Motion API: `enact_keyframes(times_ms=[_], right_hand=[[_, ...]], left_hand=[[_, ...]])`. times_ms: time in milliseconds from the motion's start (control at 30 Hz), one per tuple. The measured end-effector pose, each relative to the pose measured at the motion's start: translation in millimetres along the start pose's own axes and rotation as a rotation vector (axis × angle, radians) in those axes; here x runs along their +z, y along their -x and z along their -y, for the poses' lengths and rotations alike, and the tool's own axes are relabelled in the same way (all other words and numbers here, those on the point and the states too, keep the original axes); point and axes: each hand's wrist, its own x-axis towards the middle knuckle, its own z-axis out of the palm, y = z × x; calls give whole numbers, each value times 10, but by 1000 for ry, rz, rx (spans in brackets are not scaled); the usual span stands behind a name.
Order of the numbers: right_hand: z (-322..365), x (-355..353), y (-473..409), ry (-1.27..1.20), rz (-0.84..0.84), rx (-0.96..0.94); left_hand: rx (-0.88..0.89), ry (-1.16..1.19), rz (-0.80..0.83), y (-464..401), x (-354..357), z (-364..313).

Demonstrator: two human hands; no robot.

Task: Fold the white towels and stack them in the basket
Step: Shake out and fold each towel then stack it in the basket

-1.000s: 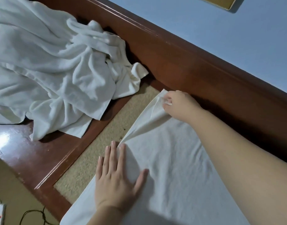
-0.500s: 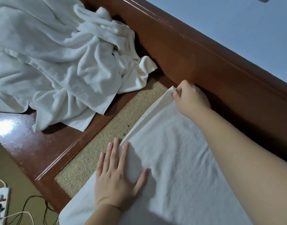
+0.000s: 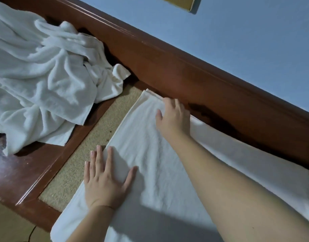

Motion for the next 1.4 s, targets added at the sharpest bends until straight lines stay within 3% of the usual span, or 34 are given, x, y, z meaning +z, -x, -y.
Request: enact_keyframes(times_ms=[100,300,500,633,833,1100,1300,1400], right_hand=[[-545,-364,864,27,6,206],[-2406,-1178,1976,127,-20,776],[-3814,-1537,2184,-14,62,914],[-4328,-1558,2116,-151,108,989],[-4714,-1371,1976,-347,87,1067],[-4808,-1544,1812,-425,61,1107],[-4545,-1530,2194,-443,78,1027],[-4310,-1586,2614,-339,143,998]], left_hand=[[14,-19,56,22,-46,1],[7,-14,39,214,60,-432],[408,-126,218,1004,580,-1668],[431,-220,317,1360,925,-2190],[392,-263,299,1373,970,-2308],[406,-256,276,1390,975,-2347],[439,-274,410,1265,849,-2320],[416,-143,459,1198,611,-2131]])
